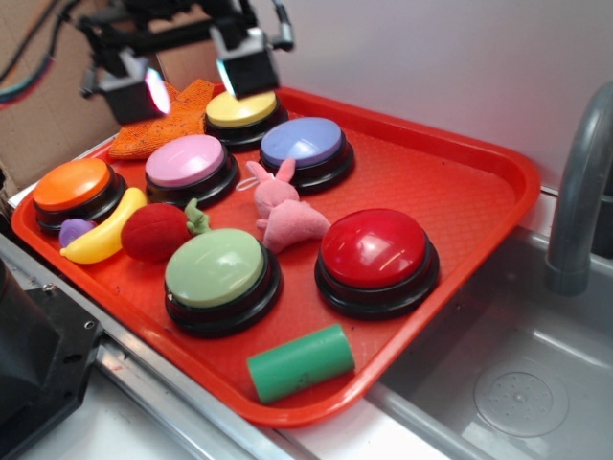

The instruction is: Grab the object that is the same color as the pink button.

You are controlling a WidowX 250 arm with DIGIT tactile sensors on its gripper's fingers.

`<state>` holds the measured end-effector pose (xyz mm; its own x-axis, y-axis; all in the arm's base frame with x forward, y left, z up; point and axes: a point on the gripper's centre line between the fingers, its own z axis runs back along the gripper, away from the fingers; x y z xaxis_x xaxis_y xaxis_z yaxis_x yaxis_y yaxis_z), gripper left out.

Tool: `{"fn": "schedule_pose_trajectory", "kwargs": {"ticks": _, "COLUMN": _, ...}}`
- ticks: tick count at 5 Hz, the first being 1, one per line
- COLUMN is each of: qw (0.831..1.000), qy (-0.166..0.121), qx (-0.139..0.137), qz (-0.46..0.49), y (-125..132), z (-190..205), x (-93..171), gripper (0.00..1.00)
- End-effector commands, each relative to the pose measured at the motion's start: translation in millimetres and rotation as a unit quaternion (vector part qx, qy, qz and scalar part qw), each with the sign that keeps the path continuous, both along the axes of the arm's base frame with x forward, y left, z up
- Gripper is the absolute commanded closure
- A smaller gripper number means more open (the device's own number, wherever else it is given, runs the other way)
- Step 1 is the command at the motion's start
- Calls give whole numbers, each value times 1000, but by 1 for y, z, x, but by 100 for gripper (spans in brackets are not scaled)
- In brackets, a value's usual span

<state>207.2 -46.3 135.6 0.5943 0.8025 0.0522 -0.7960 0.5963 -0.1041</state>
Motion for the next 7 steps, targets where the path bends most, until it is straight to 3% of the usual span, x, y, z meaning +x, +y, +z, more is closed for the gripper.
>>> {"fn": "schedule_pose_trajectory", "kwargs": {"ticks": 1, "qw": 999, "qy": -19, "qx": 19, "qz": 29, "y": 4, "z": -35, "x": 40, "gripper": 0}}
{"fn": "schedule_pose_trajectory", "kwargs": {"ticks": 4, "qw": 998, "qy": 27, "qx": 59, "qz": 16, "y": 12, "z": -100, "x": 69, "gripper": 0}}
{"fn": "schedule_pose_trajectory", "kwargs": {"ticks": 6, "qw": 998, "qy": 36, "qx": 59, "qz": -3, "y": 6, "z": -115, "x": 62, "gripper": 3}}
{"fn": "schedule_pose_trajectory", "kwargs": {"ticks": 7, "qw": 998, "qy": 32, "qx": 50, "qz": -9, "y": 3, "z": -113, "x": 59, "gripper": 98}}
